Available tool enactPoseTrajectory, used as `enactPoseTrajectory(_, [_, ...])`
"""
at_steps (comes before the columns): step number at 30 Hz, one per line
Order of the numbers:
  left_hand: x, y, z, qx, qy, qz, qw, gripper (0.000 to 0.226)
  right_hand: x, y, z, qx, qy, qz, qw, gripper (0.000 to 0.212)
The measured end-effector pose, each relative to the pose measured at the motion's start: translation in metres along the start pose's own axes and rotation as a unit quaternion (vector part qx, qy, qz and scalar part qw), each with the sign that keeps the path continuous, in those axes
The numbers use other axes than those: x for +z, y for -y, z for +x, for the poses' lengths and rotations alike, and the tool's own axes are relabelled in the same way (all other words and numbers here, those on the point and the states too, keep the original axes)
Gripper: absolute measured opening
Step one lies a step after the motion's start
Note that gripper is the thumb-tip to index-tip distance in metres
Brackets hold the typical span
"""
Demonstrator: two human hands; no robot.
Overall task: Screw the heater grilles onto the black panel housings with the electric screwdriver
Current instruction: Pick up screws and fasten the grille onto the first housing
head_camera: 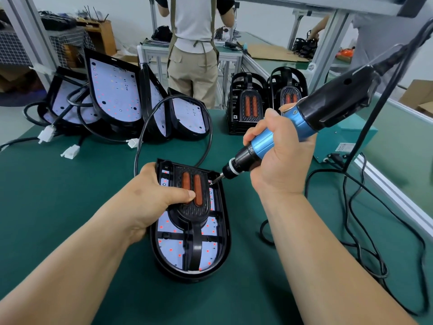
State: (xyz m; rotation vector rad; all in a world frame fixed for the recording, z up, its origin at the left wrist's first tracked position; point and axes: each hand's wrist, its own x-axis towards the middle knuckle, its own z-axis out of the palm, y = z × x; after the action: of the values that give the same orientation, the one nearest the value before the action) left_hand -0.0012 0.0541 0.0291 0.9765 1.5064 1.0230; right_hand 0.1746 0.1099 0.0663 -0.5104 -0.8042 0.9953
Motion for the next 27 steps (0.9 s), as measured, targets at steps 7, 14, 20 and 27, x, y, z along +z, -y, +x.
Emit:
enactPoseTrajectory(7, [0.001,0.0,-0.001,0.004,0.0,-0.002,1.0,0.052,-0.002,-0.002,0.001,0.007,-0.01,0.001,1.0,0.025])
enactPoseTrajectory(14, [0.003,-0.003,-0.003,0.007,0.0,0.002,1.0,0.048,-0.004,-0.003,0.002,0.009,-0.017,0.002,1.0,0.023])
enactPoseTrajectory(20, [0.004,-0.006,-0.008,-0.002,-0.003,0.008,1.0,0.05,-0.006,-0.005,0.001,0.003,-0.018,-0.006,1.0,0.023])
enactPoseTrajectory(27, [0.006,-0.008,-0.011,-0.014,-0.003,0.001,1.0,0.05,-0.02,-0.003,0.005,0.036,-0.079,0.056,0.995,0.022])
